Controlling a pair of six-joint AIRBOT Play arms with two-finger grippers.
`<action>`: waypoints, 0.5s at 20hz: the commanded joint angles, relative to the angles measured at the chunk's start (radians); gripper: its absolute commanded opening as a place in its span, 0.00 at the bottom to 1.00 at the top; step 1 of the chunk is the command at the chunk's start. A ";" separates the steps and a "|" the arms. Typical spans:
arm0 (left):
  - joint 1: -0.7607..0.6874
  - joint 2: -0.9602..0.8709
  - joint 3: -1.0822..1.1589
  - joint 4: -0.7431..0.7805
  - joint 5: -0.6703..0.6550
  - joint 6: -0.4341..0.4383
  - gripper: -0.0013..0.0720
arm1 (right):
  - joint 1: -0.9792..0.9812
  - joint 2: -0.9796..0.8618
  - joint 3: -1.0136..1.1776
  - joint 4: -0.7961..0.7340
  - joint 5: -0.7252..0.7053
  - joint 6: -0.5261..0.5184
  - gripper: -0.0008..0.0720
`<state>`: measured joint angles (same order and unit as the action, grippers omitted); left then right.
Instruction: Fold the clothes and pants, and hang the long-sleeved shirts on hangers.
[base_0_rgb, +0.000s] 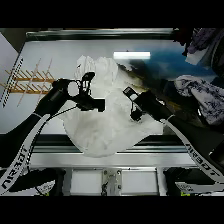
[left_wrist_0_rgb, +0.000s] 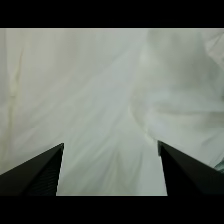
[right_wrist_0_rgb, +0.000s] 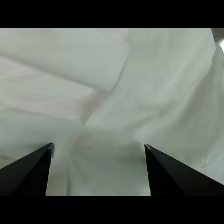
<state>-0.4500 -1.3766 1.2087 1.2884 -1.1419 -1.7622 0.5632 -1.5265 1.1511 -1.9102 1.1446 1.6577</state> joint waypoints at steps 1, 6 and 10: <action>0.005 0.042 -0.095 -0.002 0.029 0.000 0.89 | 0.007 -0.066 0.007 -0.110 0.037 0.061 0.84; 0.005 0.051 -0.139 -0.008 0.047 0.000 0.89 | 0.006 -0.078 0.007 -0.137 0.068 0.083 0.83; 0.005 0.051 -0.139 -0.008 0.058 0.000 0.89 | 0.005 -0.058 0.007 -0.166 0.094 0.087 0.32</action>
<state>-0.4458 -1.3273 1.0763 1.2816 -1.0943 -1.7626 0.5686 -1.5963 1.1572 -2.0487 1.2190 1.7340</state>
